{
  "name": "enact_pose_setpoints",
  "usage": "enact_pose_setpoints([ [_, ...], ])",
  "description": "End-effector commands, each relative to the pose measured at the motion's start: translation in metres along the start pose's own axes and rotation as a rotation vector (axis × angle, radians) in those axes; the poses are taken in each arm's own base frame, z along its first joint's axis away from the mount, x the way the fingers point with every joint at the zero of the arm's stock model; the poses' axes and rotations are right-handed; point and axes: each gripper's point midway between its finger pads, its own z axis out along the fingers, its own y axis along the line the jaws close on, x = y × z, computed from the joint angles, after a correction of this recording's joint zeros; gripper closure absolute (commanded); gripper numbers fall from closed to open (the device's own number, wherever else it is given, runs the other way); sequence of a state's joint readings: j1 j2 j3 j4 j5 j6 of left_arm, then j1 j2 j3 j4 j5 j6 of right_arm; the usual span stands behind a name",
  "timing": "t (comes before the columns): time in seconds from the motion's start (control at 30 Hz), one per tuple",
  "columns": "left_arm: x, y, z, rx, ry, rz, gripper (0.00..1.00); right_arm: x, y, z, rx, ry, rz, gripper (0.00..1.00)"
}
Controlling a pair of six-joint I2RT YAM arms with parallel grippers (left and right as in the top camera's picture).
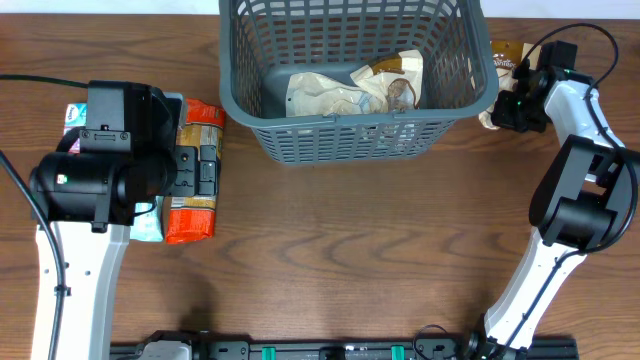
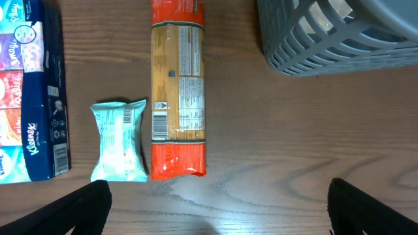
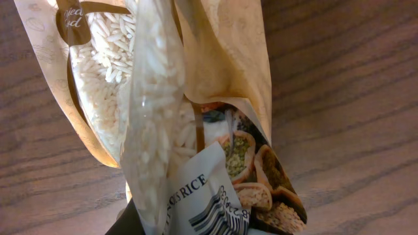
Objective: Pack container
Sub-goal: 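Grasp the rice pouch with the right gripper and lift it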
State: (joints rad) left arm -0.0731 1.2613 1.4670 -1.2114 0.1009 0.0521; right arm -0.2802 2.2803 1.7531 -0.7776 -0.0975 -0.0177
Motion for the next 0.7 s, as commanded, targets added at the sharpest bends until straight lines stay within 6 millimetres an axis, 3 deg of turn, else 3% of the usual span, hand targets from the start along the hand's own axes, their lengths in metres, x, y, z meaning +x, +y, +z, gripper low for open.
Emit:
enact_pose_setpoints([
  [0.0,-0.002,0.002,-0.002,-0.009,-0.006,-0.012,0.01,0.04,-0.001,0.04,-0.001,0.142,0.015,0.99],
  [0.27,-0.002,0.002,-0.002,-0.009,-0.006,-0.012,0.01,0.043,-0.001,0.037,0.003,0.152,0.056,0.99],
  [0.4,-0.002,0.002,-0.002,-0.009,-0.006,-0.012,0.01,0.032,0.0,0.026,0.002,0.112,0.052,0.99],
  [0.5,-0.002,0.002,-0.002,-0.009,-0.006,-0.012,0.01,0.016,0.002,0.008,0.001,0.048,0.046,0.99],
  [0.67,-0.002,0.002,-0.002,-0.009,-0.006,-0.012,0.01,-0.012,0.006,-0.039,0.0,-0.08,0.033,0.99],
])
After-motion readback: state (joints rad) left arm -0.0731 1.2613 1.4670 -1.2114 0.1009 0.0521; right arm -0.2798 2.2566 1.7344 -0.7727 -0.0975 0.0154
